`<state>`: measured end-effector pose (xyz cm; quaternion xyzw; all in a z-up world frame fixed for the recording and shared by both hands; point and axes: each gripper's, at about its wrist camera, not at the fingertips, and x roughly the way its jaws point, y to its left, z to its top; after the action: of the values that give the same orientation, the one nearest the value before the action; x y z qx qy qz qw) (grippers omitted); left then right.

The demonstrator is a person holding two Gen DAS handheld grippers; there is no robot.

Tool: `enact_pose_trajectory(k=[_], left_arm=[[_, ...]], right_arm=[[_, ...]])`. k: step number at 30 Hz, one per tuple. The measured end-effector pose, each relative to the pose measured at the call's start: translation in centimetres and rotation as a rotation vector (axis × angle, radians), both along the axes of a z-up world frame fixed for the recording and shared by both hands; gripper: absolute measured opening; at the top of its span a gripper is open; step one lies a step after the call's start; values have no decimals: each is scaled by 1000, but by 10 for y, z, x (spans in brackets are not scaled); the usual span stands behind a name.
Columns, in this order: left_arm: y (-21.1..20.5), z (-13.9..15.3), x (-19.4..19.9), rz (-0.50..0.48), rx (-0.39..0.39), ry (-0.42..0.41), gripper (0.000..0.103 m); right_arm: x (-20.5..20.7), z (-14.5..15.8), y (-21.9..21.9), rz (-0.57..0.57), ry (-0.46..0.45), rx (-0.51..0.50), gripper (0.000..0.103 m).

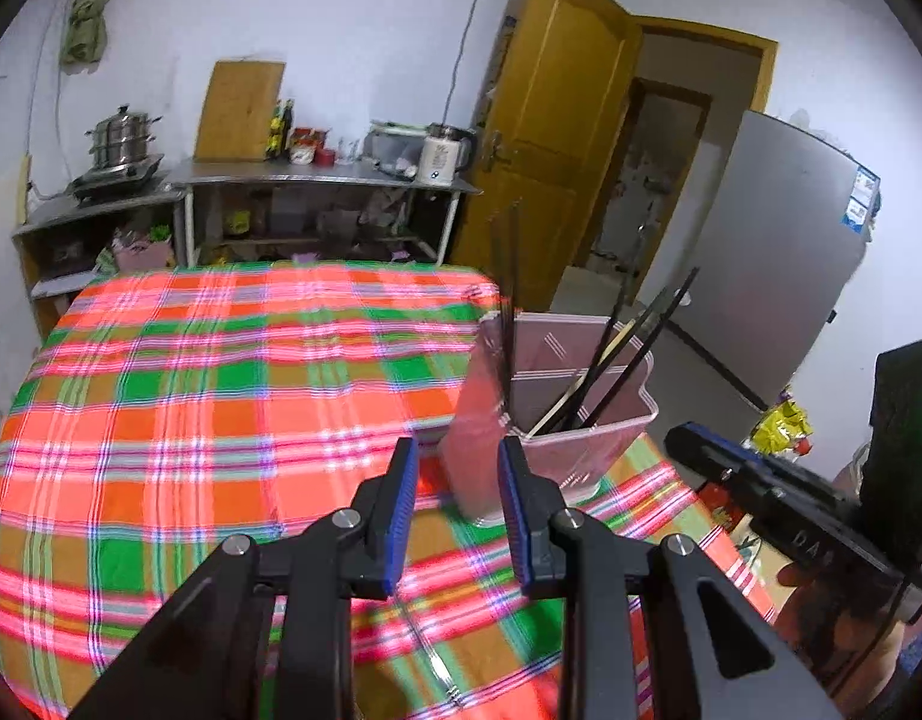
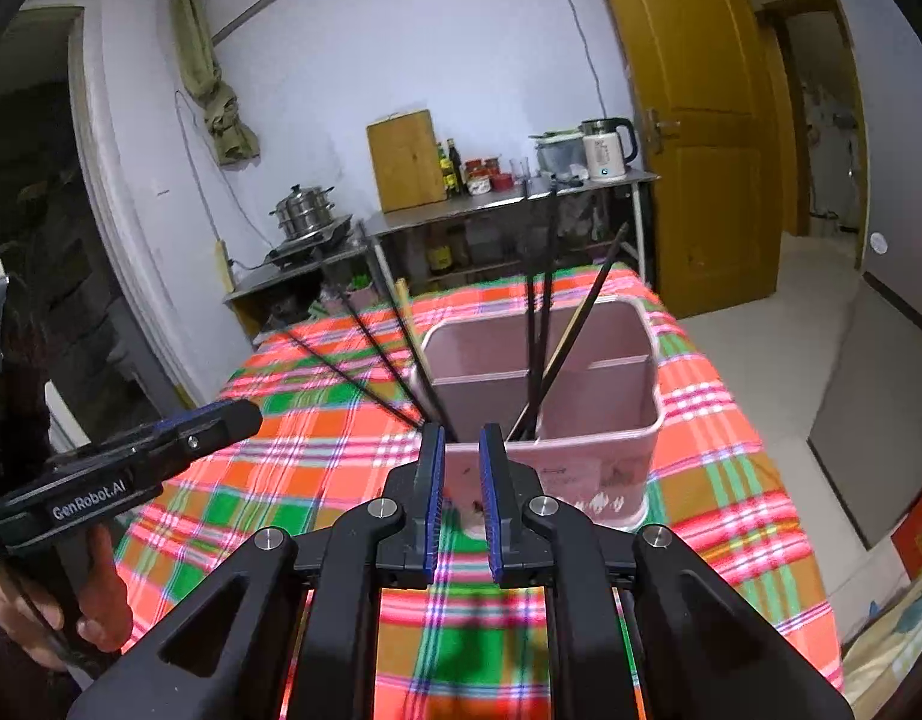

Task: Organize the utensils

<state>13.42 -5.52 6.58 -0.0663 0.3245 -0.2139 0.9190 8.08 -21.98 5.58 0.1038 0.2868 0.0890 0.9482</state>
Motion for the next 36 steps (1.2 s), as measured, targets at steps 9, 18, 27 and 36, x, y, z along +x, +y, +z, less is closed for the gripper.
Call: enact_pose_trajectory(k=[9,18,27,36], left_arm=[[34,-54,-7,80,22,103,29],[47,-102,4,130,40,207,28],[47,-137,29,151,51,295,28],[41,-138,37,161,121,245,15]], right_arm=[[0,-31,29,77,69,8,12],[11,-66,55,144,151,-12,12],[34,-104,79,192,247,-35,12],[56,-125,99,232,296,-50,12]])
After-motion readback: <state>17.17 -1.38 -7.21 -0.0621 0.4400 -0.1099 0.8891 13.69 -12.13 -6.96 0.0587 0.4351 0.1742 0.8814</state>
